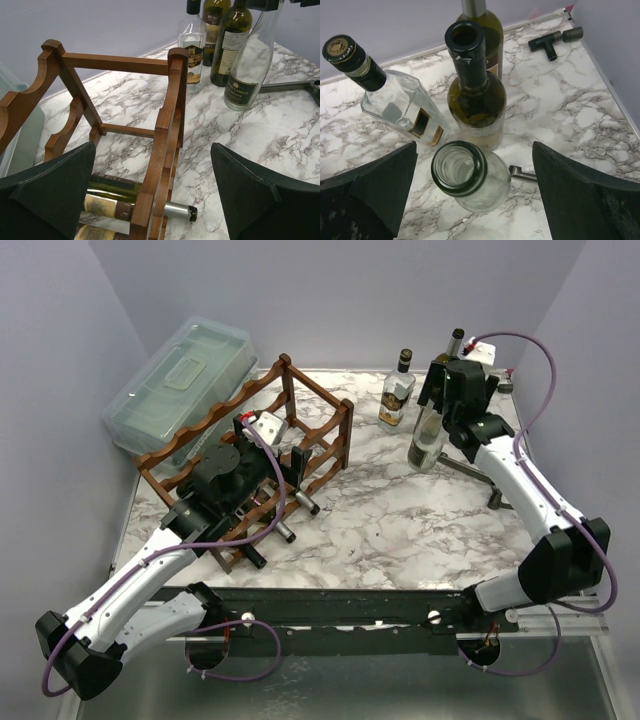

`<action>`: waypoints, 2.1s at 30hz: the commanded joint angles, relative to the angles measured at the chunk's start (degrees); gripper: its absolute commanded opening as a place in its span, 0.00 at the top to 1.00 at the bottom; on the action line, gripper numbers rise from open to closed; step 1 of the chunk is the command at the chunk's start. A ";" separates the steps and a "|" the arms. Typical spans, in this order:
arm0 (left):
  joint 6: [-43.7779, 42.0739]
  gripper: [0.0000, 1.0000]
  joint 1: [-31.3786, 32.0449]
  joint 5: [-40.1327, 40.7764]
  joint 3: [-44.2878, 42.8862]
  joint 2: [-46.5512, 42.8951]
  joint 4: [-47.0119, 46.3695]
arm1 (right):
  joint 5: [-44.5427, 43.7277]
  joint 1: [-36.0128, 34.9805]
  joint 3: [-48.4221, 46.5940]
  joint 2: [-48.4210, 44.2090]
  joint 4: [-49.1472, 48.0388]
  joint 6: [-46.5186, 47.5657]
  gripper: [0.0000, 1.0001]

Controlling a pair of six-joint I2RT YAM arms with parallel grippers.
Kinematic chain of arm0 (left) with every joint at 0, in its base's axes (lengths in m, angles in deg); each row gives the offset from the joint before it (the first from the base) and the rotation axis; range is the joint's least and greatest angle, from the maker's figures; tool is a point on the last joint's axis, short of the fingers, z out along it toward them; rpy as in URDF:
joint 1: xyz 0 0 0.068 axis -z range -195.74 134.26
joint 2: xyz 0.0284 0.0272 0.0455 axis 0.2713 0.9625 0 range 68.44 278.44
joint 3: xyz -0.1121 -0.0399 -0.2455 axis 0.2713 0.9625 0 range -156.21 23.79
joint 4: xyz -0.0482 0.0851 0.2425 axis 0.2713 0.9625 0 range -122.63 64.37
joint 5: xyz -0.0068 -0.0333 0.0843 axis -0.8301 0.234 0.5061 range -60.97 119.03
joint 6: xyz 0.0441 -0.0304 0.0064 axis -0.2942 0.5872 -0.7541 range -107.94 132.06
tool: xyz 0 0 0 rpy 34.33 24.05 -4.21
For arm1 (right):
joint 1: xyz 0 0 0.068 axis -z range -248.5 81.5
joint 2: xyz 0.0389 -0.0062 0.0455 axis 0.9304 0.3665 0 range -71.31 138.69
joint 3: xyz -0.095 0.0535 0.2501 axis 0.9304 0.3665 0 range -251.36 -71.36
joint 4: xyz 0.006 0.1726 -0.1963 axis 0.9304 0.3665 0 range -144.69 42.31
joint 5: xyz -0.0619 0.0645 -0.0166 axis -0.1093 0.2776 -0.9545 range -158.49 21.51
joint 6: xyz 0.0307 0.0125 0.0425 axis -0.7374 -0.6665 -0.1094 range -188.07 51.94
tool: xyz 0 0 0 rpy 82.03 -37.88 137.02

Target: Put the wine bottle on the wine rack

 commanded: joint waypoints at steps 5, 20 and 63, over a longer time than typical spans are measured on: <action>-1.51 0.01 0.42 2.31 1.05 0.24 -1.00 | 3.51 0.47 -2.57 5.45 2.70 -0.33 0.16; -1.22 0.01 0.41 0.67 1.94 -0.33 -2.34 | 7.13 0.51 9.52 -1.78 -6.68 -0.69 0.78; 8.55 0.02 3.64 -21.96 -7.89 9.24 -7.18 | 26.94 0.44 48.08 -59.21 -9.55 -26.36 0.99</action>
